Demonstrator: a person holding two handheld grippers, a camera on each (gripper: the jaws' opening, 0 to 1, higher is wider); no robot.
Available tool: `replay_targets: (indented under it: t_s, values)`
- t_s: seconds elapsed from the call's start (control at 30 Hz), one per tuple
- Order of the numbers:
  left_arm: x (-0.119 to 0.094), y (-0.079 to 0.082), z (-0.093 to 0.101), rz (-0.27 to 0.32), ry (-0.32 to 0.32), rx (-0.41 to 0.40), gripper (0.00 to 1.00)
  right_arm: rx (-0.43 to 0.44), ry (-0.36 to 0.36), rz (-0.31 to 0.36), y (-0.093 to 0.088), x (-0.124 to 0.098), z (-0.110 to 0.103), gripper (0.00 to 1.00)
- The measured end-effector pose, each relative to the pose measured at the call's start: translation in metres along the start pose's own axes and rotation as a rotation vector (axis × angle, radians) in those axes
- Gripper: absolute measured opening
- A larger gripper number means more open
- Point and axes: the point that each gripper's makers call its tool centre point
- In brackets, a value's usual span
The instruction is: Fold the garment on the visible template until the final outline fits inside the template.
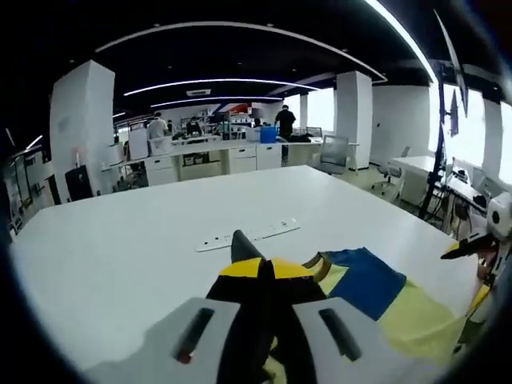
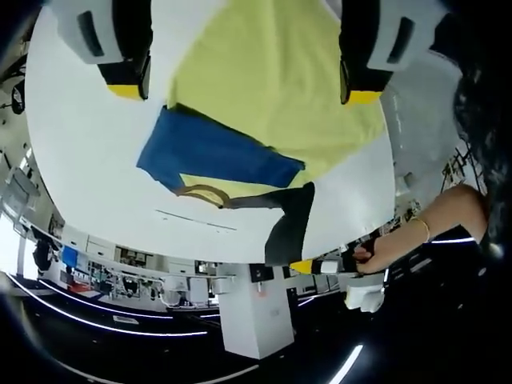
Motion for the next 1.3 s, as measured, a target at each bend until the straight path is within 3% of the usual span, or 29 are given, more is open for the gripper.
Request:
replay_targets:
  t_s: [0.3,0.73,0.77,0.93,1.3]
  values:
    - [0.013,-0.002,0.045,0.003,-0.072,0.0,0.0,0.014,-0.016,-0.01,-0.006,-0.002,0.005,0.99]
    - [0.025,-0.02,0.1,-0.014,-0.152,-0.002,0.0,0.038,-0.031,-0.019,-0.015,-0.003,0.009,0.99]
    - [0.023,-0.031,0.119,-0.036,-0.187,0.006,0.0,0.037,-0.036,-0.03,-0.017,-0.003,0.01,0.99]
    - [0.019,-0.049,0.143,-0.072,-0.24,0.014,0.0,0.051,-0.044,-0.022,-0.019,-0.005,0.011,0.99]
    - [0.012,-0.066,0.177,-0.1,-0.314,0.033,0.0,0.076,-0.054,-0.029,-0.029,-0.007,0.012,0.98]
Point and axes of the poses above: the point that each gripper's makers call its tool centre point, and the gripper's own axes: x roughly forward along the fingers, z roughly to its right, y roughly out of its top, and after that the axes turned 13 degrees about y, right-handed
